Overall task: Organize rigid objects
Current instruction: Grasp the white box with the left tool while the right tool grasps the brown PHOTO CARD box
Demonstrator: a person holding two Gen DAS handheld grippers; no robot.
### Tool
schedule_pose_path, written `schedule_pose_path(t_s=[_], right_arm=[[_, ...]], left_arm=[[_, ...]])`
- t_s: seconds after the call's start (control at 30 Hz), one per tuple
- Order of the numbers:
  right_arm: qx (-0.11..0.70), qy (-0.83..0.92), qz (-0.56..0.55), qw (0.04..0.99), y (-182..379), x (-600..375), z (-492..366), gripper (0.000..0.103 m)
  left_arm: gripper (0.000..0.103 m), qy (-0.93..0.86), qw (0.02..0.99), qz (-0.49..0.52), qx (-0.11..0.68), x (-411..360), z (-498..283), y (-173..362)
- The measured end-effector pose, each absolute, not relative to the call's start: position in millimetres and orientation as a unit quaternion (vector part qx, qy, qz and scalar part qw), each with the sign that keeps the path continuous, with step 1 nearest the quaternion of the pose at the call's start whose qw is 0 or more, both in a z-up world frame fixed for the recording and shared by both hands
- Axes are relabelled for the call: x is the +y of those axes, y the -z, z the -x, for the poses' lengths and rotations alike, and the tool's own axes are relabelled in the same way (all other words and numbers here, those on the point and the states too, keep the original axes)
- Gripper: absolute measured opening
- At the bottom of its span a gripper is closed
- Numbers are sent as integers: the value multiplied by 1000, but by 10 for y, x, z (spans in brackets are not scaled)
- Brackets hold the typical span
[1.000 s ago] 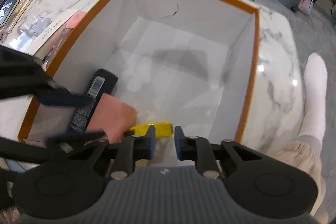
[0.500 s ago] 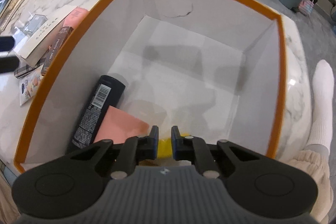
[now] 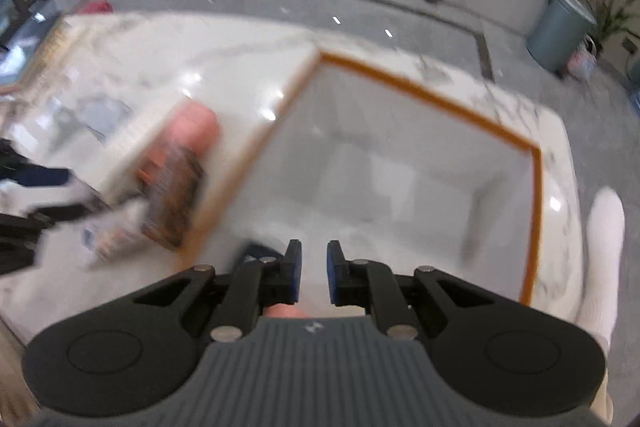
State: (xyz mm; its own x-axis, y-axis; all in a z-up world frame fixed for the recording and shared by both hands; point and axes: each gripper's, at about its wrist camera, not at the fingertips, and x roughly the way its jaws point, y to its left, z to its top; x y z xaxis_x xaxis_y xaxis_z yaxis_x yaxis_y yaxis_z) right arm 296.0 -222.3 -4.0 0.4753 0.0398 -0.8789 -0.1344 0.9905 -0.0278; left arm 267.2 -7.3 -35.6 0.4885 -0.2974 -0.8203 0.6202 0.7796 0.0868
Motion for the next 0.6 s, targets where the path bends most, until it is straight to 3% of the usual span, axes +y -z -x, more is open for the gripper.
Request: schedule_pose_path(t_s=[0.1, 0.17, 0.23, 0.37, 0.5, 0.6], right_arm=[[485, -81, 48, 869, -98, -1994, -3004, 12], [478, -100, 55, 871, -120, -1800, -3053, 13], [479, -116, 61, 868, -70, -1622, -3121, 21], [496, -135, 66, 855, 126, -1328, -3285, 22], [514, -129, 78, 845, 352, -1152, -3395, 37], [525, -117, 87, 839, 503, -1089, -3468, 37]], left_arm=[[69, 253, 855, -170, 420, 25, -2830, 369], [74, 242, 858, -159, 425, 45, -2924, 379], [76, 236, 855, -149, 438, 37, -3029, 418], [78, 217, 852, -133, 458, 11, -3187, 552], [78, 206, 847, -144, 468, -7, -3234, 658], [81, 198, 845, -155, 471, 33, -3248, 721]])
